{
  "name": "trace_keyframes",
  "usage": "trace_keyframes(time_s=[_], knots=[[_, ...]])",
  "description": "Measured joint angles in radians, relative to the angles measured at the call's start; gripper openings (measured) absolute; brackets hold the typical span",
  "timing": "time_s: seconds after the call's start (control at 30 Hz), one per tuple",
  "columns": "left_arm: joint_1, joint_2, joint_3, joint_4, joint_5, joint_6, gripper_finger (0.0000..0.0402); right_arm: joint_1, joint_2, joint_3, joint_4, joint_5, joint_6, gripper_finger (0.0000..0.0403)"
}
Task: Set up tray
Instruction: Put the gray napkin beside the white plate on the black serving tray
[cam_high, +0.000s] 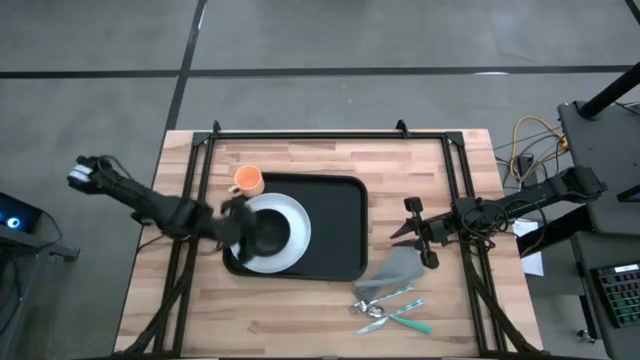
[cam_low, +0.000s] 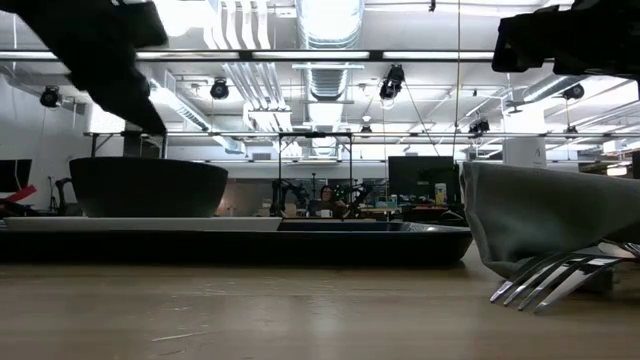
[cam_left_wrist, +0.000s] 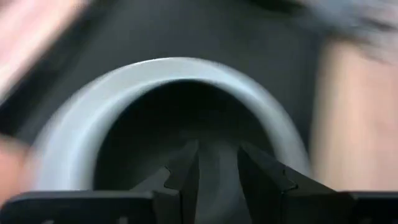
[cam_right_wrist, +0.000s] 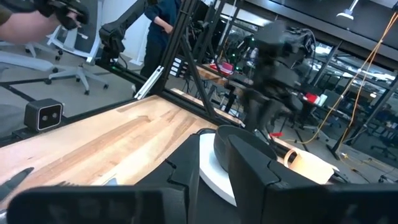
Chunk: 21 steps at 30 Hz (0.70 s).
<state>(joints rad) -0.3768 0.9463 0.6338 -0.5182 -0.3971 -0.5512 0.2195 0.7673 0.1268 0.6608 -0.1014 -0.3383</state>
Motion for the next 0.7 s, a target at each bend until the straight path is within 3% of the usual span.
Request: trace_keyframes(time_s=[0.2, 0.4, 0.57, 0.7], knots=[[-0.368, 0.000, -0.031, 0.189, -0.030, 0.156, 0.0091, 0.000, 0.000, 0.000, 0.001, -0.001, 0.029, 0.0074], [-0.654, -0.011, -0.078, 0.305, -0.318, 0.170, 0.0091, 0.002, 0.000, 0.000, 0.017, -0.004, 0.068, 0.0081], [-0.712, -0.073, -0.137, 0.307, -0.292, 0.167, 0.0091, 0.003, 0.000, 0.000, 0.019, -0.004, 0.160, 0.0079], [-0.711, -0.176, -0.230, 0.387, -0.121, 0.242, 0.0091, 0.003, 0.000, 0.000, 0.018, -0.004, 0.201, 0.0077]])
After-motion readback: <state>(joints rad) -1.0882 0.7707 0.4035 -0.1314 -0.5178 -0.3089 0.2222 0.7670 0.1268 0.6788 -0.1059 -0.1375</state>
